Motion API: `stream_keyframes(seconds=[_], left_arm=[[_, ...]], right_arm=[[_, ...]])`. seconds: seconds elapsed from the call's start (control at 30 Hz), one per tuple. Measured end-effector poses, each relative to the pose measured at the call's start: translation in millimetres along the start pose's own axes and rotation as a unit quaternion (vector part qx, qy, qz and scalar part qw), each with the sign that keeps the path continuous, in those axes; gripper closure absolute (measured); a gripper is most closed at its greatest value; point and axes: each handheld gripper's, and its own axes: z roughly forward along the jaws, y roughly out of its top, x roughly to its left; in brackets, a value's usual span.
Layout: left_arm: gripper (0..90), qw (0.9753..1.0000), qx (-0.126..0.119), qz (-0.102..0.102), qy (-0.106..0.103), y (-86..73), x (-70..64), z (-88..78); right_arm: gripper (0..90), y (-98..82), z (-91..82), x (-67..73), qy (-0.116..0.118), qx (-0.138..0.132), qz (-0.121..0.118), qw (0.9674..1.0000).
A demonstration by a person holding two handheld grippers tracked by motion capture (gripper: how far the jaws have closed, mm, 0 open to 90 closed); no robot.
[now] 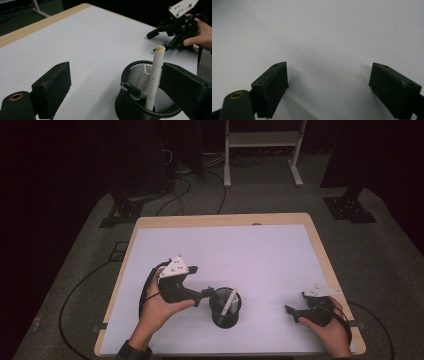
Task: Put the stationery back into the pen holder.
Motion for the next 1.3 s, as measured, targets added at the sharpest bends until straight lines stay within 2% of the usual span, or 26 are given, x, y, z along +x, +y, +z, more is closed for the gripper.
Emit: stream_keyframes(seconds=[0.53,0.97,1.07,1.3], left_arm=[[9.6,0.999,0.003,-0.02,0.039,-25.6,18.6,-27.7],[9.6,0.997,0.019,-0.037,0.066,-50.0,30.9,-40.6],[8.7,0.9964,0.026,-0.036,0.073,-55.0,33.3,-42.8],[8.7,0.9941,0.04,-0.042,0.092,-67.8,38.3,-48.1]], right_arm=[[14.3,0.0,0.0,0.0,0.0,0.0,-0.001,1.0],[14.3,-0.1,0.0,0.0,0.0,0.0,-0.001,1.0],[14.3,-0.1,0.0,0.0,0.0,0.0,-0.001,1.0],[14.3,0.0,0.0,0.2,0.0,0.0,0.0,1.0]])
